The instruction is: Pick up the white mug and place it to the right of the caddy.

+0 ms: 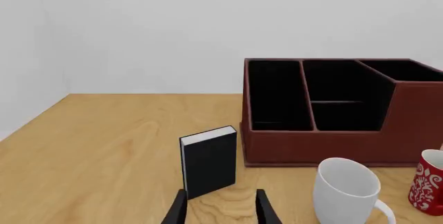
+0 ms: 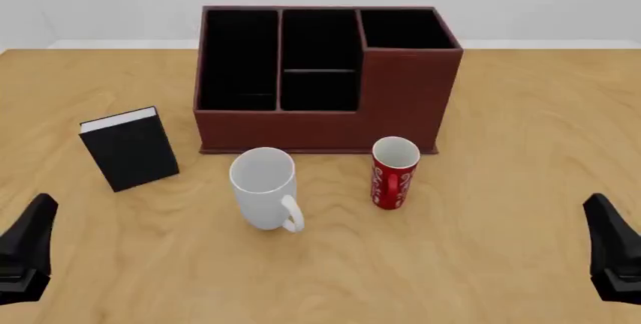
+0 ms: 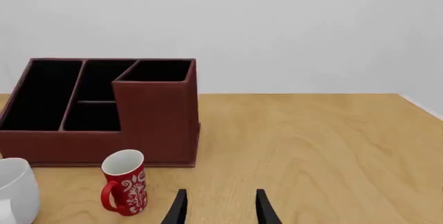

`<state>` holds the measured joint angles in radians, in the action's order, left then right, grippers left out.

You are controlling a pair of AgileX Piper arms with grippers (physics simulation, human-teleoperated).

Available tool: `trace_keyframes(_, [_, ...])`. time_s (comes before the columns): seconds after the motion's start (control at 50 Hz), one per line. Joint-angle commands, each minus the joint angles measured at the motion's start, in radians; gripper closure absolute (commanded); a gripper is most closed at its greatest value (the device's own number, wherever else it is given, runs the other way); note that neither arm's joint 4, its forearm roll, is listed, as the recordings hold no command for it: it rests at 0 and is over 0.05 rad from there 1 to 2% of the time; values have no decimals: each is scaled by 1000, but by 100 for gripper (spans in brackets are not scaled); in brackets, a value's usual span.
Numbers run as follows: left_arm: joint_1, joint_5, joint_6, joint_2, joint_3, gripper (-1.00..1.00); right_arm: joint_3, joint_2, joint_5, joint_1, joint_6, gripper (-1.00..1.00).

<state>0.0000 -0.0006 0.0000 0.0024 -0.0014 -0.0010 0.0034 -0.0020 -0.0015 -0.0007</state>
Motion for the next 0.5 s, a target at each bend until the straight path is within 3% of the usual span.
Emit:
trace_keyframes(0.02, [0,-1,0,5,-3,-100,-2,28,-22,-5,7,-100])
trace_keyframes(0.24, [0,-1,0,5,-3,-100,-3,21,-18,-4,8,-100])
trace_keyframes(0.36, [0,-1,0,5,-3,-100,-34,3,-1,27,50,-100])
trace_keyframes(0.5, [0,-1,0,5,-3,-100,-127,-1,73,62,21,-100])
